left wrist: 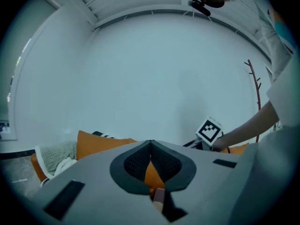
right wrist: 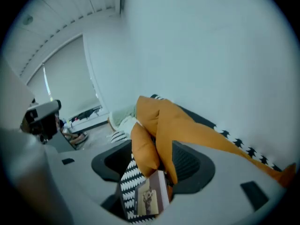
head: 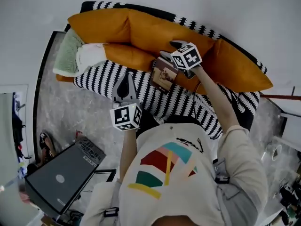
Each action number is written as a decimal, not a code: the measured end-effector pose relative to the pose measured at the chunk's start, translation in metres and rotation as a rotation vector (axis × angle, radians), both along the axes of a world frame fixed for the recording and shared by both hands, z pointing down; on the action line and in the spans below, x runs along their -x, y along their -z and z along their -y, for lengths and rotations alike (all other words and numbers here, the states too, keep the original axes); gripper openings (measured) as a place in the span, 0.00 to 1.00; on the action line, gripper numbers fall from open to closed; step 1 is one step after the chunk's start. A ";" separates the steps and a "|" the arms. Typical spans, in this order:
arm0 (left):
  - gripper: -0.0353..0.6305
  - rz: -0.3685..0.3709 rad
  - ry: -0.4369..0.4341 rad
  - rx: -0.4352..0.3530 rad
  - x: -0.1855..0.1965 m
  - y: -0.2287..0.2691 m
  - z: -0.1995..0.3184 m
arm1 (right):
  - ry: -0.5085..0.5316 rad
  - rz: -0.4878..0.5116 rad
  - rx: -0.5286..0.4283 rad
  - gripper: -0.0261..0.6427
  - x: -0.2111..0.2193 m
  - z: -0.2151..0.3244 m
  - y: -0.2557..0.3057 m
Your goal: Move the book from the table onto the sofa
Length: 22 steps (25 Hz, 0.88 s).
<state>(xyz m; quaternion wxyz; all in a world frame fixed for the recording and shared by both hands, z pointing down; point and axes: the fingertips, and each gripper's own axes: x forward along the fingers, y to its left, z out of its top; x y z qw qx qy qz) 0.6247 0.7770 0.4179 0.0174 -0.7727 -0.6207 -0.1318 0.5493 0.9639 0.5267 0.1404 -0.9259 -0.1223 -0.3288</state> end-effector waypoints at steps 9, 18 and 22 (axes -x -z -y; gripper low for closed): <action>0.06 -0.019 -0.124 0.126 0.042 0.041 -0.063 | -0.252 -0.378 0.316 0.45 0.086 0.045 0.176; 0.06 -0.110 -0.325 0.204 0.133 0.079 -0.098 | -0.374 -0.457 0.354 0.06 0.138 0.095 0.193; 0.06 -0.178 -0.366 0.200 0.149 0.085 -0.096 | -0.374 -0.419 0.362 0.06 0.139 0.092 0.186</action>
